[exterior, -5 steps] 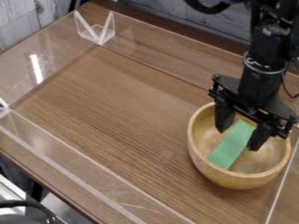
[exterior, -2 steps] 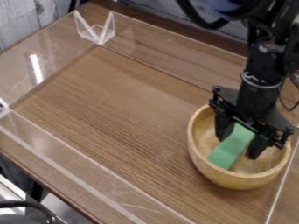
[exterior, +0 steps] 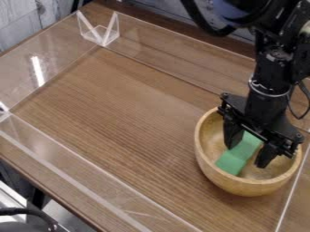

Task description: Remove the green block from inside the brown bowl and put it on the table

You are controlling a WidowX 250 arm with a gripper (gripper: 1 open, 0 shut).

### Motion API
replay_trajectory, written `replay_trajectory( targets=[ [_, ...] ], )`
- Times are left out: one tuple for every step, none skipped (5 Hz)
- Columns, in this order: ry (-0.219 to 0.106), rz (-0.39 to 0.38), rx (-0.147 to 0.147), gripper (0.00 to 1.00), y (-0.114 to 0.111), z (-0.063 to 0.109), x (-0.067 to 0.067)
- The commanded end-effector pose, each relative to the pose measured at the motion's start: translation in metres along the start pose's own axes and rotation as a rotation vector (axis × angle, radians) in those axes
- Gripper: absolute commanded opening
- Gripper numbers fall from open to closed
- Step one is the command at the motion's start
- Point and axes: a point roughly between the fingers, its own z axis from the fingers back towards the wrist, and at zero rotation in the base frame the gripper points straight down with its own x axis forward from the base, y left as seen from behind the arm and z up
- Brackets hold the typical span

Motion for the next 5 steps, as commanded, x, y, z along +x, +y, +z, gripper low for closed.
replay_trajectory(
  targets=[
    [-0.035, 0.003, -0.008, 1.0, 0.0027, 0.007, 0.0056],
    [-0.035, 0.002, -0.012, 1.0, 0.0042, 0.0059, 0.0057],
    [-0.036, 0.001, -0.016, 1.0, 0.0057, 0.0054, 0.0058],
    [-0.037, 0.001, -0.02, 1.0, 0.0071, 0.0052, 0.0058],
    [-0.038, 0.001, -0.024, 1.0, 0.0086, 0.0048, 0.0057]
  ],
)
